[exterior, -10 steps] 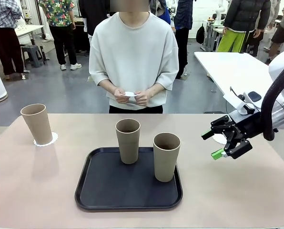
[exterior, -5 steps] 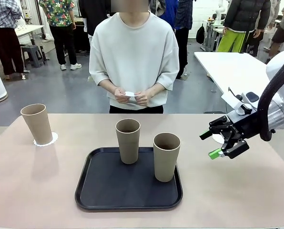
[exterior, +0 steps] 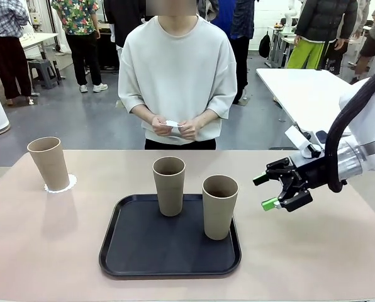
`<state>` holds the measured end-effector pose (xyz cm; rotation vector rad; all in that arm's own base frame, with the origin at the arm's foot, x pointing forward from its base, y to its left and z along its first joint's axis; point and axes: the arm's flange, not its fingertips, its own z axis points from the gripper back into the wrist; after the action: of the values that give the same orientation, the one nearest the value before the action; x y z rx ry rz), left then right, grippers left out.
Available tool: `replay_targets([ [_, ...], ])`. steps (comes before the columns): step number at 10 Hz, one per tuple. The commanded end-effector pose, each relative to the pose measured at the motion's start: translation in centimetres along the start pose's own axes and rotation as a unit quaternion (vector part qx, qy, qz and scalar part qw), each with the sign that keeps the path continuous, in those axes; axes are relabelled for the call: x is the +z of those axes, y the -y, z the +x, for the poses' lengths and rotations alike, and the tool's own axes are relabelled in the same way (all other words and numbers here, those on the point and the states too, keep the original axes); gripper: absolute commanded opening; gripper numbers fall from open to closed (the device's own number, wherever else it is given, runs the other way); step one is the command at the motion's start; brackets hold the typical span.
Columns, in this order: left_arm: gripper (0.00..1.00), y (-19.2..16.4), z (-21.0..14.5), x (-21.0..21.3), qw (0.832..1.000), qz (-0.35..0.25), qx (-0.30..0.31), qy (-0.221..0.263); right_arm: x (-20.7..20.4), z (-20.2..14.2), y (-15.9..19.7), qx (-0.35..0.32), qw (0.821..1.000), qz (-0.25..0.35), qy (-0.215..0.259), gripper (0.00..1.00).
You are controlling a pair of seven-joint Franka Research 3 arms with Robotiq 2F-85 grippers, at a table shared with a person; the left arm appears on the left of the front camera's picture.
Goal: Place coasters on the table and set cups on them.
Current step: Take one Reusable plastic cup from the Flat Tray and place it on a coaster set by the human.
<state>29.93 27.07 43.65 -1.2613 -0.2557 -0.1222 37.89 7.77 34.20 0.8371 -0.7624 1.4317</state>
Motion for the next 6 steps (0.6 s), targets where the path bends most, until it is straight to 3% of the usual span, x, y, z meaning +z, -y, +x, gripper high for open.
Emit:
replay_targets([
  [1,1.00,0.3,0.1,0.1,1.000,0.001,0.002,0.005,-1.5,-1.5,-1.1,0.018,1.000,-0.003,0.004,1.00],
  [6,1.00,0.3,0.1,0.1,1.000,0.001,0.002,0.005,-3.5,-2.9,-0.6,0.039,0.997,-0.043,0.046,1.00],
])
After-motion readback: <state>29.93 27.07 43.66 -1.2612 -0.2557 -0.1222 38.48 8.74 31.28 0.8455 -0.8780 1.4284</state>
